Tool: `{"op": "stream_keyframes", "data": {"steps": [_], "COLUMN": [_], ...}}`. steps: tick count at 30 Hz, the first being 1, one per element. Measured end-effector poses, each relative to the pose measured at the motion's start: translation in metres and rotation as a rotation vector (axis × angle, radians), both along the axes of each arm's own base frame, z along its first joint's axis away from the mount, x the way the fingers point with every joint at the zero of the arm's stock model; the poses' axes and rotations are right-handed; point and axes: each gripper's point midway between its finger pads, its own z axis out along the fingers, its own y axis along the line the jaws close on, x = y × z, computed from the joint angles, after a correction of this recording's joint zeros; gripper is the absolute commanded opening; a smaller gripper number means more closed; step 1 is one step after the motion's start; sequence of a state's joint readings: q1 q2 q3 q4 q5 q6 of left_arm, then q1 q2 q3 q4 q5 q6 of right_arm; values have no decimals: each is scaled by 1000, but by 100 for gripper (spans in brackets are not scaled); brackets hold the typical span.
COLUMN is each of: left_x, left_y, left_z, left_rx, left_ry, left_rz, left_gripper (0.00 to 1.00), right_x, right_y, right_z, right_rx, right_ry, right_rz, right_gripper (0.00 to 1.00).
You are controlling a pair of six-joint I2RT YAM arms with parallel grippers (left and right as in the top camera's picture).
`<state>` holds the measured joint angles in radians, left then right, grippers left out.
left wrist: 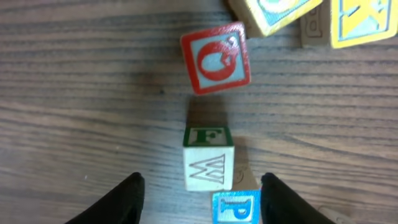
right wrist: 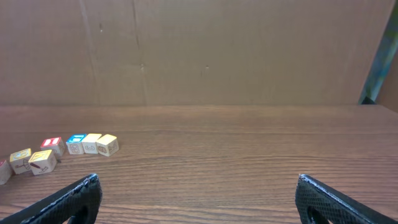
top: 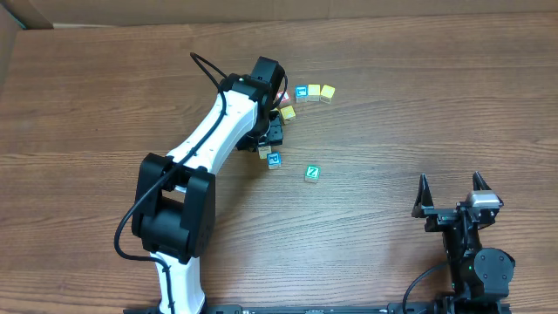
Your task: Flip 4 blocks
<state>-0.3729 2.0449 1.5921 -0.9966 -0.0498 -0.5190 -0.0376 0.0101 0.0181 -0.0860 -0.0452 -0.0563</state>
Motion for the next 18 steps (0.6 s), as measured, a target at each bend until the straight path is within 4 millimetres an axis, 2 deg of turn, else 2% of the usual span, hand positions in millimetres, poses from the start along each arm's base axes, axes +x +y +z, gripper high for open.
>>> {"op": "stream_keyframes", "data": {"steps": [4, 18], "left_x": [4, 0], "left_y": [-2, 0], "left_z": [-1, -19], "left_rx": [-8, -8], "left_ry": [-20, -21], "left_rz": [-2, -2], "left_gripper": [44, 45], "right_x": [0, 0], "right_y": [0, 0], "right_z": [0, 0], "right_rx": [0, 0], "right_ry": [0, 0], "right_rz": [0, 0], "right_gripper": [100, 100]}}
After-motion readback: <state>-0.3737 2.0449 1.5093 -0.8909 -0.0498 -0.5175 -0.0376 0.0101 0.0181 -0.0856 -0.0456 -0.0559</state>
